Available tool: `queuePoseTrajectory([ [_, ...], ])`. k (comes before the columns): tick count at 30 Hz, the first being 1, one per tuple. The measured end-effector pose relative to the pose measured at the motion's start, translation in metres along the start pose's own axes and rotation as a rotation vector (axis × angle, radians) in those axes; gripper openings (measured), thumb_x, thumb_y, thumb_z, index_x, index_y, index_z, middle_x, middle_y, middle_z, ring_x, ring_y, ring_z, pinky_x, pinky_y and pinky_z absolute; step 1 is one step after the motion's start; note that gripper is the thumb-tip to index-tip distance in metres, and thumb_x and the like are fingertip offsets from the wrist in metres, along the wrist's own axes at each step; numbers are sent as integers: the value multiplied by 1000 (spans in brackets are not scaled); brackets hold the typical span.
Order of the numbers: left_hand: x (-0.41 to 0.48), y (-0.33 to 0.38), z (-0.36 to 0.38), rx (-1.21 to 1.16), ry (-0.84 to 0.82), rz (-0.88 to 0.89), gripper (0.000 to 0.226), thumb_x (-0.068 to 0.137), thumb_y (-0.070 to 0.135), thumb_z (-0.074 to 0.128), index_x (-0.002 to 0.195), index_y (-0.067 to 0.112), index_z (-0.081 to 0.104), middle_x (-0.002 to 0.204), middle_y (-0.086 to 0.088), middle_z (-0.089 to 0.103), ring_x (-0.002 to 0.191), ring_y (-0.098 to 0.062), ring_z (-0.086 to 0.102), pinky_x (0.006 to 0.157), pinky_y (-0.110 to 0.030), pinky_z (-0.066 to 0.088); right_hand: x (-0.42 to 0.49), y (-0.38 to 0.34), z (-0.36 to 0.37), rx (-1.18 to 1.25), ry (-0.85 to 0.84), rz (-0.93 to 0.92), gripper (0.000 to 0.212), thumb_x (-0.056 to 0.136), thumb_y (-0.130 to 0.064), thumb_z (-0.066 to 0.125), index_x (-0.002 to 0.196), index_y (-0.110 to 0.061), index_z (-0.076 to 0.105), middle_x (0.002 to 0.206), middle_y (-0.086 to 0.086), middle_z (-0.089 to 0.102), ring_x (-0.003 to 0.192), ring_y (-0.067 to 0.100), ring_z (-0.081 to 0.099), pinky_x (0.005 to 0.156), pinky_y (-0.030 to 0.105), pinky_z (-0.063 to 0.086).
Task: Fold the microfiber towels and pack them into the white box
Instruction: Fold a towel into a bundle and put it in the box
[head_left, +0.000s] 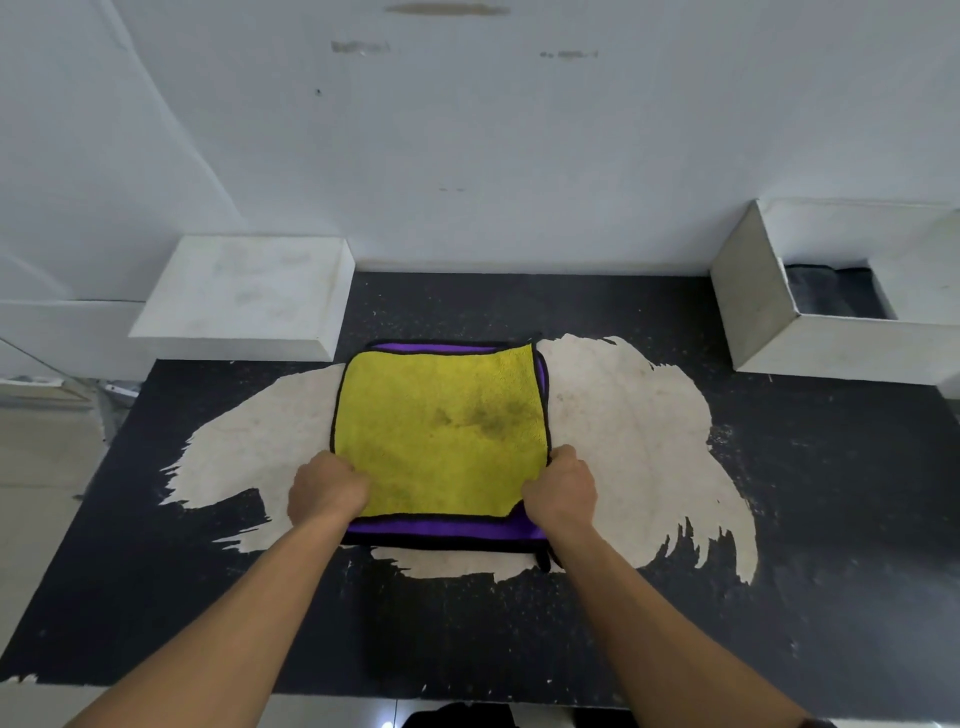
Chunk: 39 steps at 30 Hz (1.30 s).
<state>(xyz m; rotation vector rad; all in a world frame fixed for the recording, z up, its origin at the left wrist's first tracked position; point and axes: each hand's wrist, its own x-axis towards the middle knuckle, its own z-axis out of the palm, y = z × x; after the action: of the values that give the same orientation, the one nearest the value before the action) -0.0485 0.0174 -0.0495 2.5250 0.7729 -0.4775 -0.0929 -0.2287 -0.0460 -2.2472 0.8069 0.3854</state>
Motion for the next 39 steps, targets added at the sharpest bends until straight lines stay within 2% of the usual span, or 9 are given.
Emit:
queuePoseTrajectory([
  [7,3,-5,-3,-5,-26,-113,44,76,16,59,118,5,51,116,-16,56,95,-35,61,73,-40,52,2,-1,-6,56,-2,3,43,84,-3,58,124,-8,44,101,9,56,83,23,51,66,31,41],
  [10,3,-11,-3,24,-38,-108,31,73,14,56,102,5,62,97,-13,64,80,-31,63,68,-36,54,4,-1,-7,55,-30,16,37,85,-4,57,120,-9,48,88,1,53,79,19,51,63,28,40],
  [13,0,-13,-5,19,-18,-73,13,78,7,54,83,10,66,84,-8,66,69,-25,60,60,-32,49,5,-3,-7,29,-54,8,32,90,-18,62,121,-14,56,107,3,61,92,19,55,72,27,39],
  [18,5,-19,-3,-7,-45,-70,32,70,12,57,101,4,62,89,-13,66,73,-29,64,48,-30,42,13,1,-5,71,-47,67,37,91,-34,67,118,-11,57,111,5,64,89,19,55,71,28,40],
  [24,3,-16,-5,-96,-52,-93,13,75,3,60,87,2,66,79,-12,66,66,-26,61,45,-26,35,16,5,-3,107,-68,83,22,90,-31,63,96,-9,63,88,7,68,80,24,65,60,28,43],
  [29,0,-5,-12,-377,-16,-72,15,84,3,57,92,-1,69,86,-16,69,76,-31,64,57,-29,44,11,-3,-2,291,44,10,32,94,-43,57,77,-17,52,76,-1,55,71,18,53,63,30,37],
  [33,-2,14,-29,-589,65,-35,24,91,7,51,115,6,51,97,-12,61,88,-29,62,63,-34,48,12,-18,-17,554,84,26,44,94,-34,61,62,-6,49,62,1,42,63,18,41,59,36,37],
  [36,-6,29,-45,-630,135,21,27,94,2,40,117,17,37,90,-6,53,76,-18,55,60,-31,44,20,-27,-27,686,33,102,36,81,-13,67,59,-15,39,61,2,35,64,21,35,59,36,29],
  [39,-2,35,-56,-560,157,100,32,87,-2,35,108,15,52,93,-4,56,79,-19,52,64,-33,43,26,-35,-39,739,-2,171,25,78,0,63,69,-16,47,72,3,47,68,19,42,63,36,38],
])
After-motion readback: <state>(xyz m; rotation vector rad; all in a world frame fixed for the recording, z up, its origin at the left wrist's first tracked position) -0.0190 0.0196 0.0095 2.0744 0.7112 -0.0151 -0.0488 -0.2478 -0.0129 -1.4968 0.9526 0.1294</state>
